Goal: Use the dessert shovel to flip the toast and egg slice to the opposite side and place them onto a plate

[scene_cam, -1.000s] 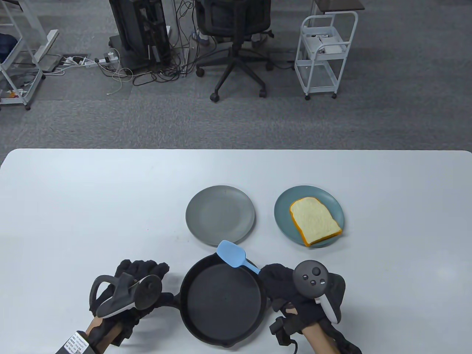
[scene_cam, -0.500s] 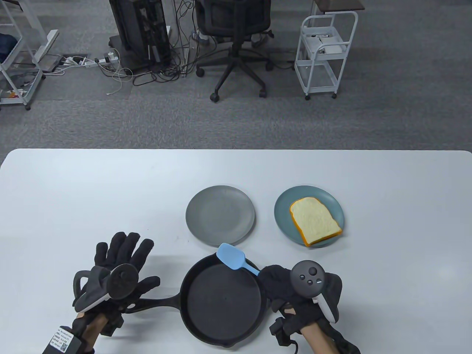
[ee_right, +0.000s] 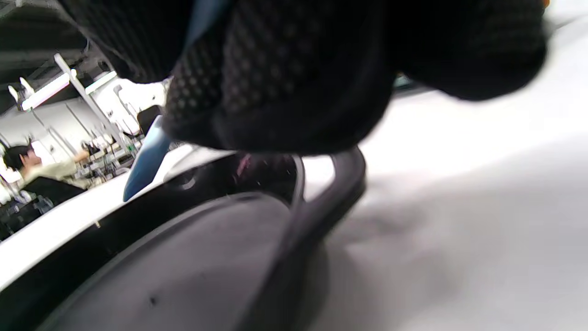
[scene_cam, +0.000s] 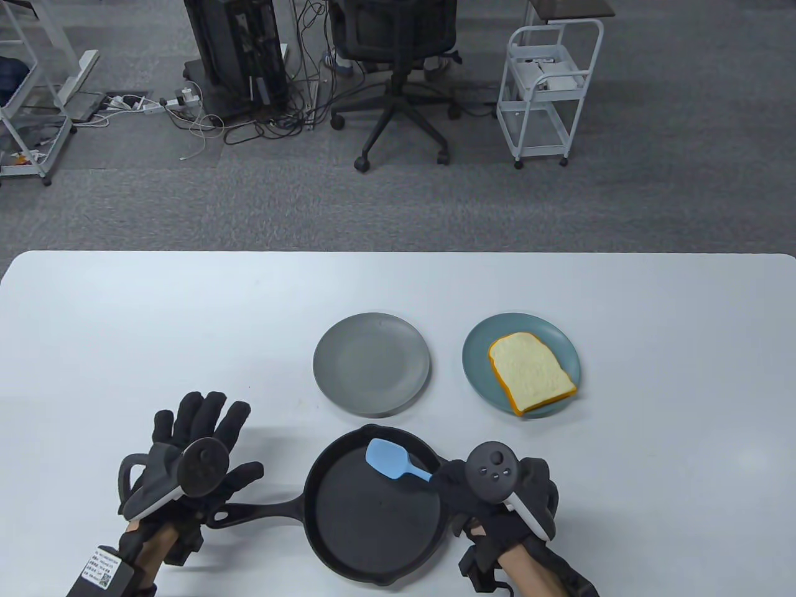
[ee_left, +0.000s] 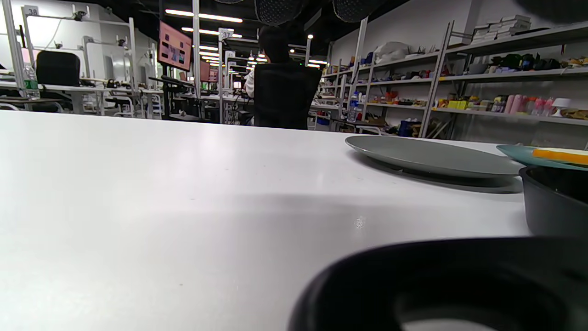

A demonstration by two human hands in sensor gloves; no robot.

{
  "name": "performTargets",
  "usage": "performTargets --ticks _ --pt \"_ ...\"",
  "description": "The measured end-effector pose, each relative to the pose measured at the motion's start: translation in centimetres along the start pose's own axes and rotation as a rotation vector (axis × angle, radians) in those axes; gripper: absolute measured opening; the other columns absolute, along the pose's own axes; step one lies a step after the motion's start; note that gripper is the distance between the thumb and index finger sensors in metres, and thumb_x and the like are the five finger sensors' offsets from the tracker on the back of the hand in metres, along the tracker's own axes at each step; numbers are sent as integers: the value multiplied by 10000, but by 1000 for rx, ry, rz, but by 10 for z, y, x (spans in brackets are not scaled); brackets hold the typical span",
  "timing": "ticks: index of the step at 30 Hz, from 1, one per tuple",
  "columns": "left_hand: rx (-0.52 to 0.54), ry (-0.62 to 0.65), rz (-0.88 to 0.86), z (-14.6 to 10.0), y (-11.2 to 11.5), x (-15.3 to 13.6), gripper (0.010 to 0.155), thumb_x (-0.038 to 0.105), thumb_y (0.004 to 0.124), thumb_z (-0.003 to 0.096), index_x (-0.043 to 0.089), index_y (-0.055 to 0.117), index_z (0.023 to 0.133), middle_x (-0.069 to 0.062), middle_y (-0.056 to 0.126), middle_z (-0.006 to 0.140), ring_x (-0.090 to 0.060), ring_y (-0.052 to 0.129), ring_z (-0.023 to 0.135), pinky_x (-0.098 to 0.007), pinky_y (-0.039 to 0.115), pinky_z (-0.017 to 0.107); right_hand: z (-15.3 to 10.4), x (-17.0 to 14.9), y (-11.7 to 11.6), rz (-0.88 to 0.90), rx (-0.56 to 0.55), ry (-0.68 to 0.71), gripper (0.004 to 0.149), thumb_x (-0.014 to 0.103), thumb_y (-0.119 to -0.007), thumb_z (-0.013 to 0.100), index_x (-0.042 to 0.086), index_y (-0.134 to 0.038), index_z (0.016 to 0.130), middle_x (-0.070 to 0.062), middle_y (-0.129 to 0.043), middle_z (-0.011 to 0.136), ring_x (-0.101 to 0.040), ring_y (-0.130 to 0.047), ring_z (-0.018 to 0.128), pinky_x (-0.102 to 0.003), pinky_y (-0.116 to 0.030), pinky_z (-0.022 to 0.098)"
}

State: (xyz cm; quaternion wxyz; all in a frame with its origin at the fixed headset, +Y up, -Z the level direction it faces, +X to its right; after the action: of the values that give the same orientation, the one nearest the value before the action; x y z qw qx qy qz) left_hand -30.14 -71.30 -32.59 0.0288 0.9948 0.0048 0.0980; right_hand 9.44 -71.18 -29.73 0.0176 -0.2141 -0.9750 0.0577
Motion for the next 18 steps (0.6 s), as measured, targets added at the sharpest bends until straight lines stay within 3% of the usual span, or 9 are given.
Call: performTargets --ticks 7,18 --pt "-16 3 12 1 1 2 958 788 522 304 367 293 1134 -95 276 1263 -461 241 1164 -698 220 795 3 4 -19 -116 45 -11 479 484 -829 432 163 -952 765 51 -1097 415 -126 -1052 200 -364 -888 228" --pt "-33 12 24 1 3 7 963 785 514 304 349 299 1135 -100 283 1261 -462 257 1161 -697 231 794 -7 24 -14 -387 -52 43 530 525 -837 415 218 -926 837 -13 -1073 654 -231 -1075 451 -445 -865 386"
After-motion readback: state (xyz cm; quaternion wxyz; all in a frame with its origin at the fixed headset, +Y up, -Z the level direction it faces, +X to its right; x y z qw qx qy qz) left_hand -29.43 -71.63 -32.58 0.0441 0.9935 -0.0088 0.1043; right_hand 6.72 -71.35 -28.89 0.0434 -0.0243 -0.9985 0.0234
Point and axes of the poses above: the tracker on the back of each hand, its own x axis roughly to the thumb side, its own z axis roughly from the wrist to the fingertips, y = z × x, the point moved 4 cm from there along z, roughly from the wrist to the fingertips
